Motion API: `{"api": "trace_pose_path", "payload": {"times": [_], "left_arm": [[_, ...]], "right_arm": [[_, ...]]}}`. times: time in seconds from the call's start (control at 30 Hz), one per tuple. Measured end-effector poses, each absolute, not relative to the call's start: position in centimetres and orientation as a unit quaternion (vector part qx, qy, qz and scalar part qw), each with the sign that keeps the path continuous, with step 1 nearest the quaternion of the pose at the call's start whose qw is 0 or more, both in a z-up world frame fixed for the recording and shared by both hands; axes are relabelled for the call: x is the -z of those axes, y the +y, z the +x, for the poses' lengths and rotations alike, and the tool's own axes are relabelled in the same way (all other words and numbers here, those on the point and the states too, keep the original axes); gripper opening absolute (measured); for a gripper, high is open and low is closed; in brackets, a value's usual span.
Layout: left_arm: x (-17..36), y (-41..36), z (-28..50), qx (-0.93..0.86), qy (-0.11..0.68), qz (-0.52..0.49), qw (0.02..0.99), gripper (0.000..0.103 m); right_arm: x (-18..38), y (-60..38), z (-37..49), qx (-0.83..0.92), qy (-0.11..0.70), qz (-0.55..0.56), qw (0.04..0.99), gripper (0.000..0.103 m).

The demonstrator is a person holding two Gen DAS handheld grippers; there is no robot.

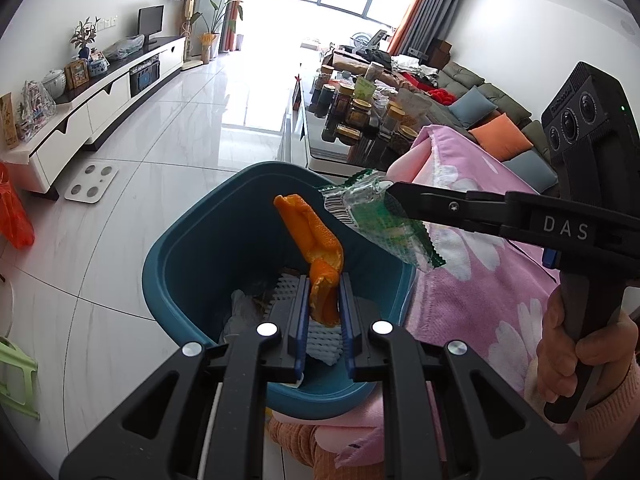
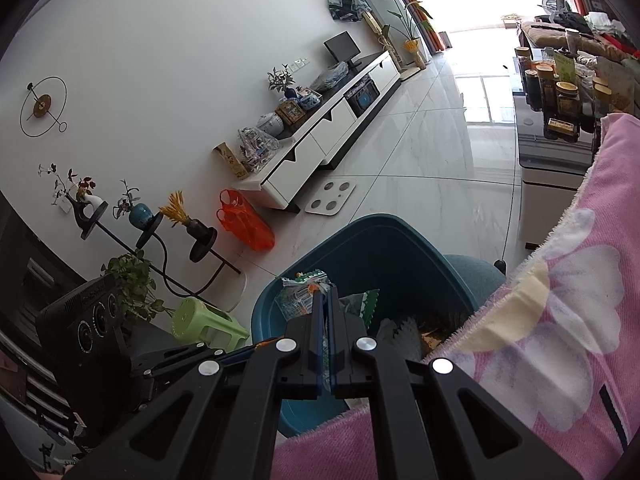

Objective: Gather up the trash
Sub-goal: 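Carry the orange peel and plastic wrapper over the teal bin and open both tools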

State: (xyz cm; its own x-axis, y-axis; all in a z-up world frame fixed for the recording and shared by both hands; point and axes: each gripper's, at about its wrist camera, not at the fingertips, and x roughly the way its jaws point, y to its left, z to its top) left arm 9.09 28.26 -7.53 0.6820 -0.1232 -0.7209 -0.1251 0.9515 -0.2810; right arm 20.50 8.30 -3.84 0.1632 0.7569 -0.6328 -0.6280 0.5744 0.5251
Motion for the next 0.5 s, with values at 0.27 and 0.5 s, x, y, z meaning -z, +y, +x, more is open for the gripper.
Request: {"api": "trace_pose_path", "payload": {"times": [0.27, 0.5], "left_arm": [[8.7, 28.4, 10.1, -0.004, 0.404, -0.165, 0.900, 0.016], [8.5, 28.3, 10.1, -0.008, 0.395, -0.161, 0.904, 0.016]], "right_arm": [[4.9, 9.1, 21.3, -0.439, 0.482, 0.070, 0.755, 0.007], [4.1, 7.8, 20.7, -0.440, 0.468, 0.070, 0.763, 0.013]]}}
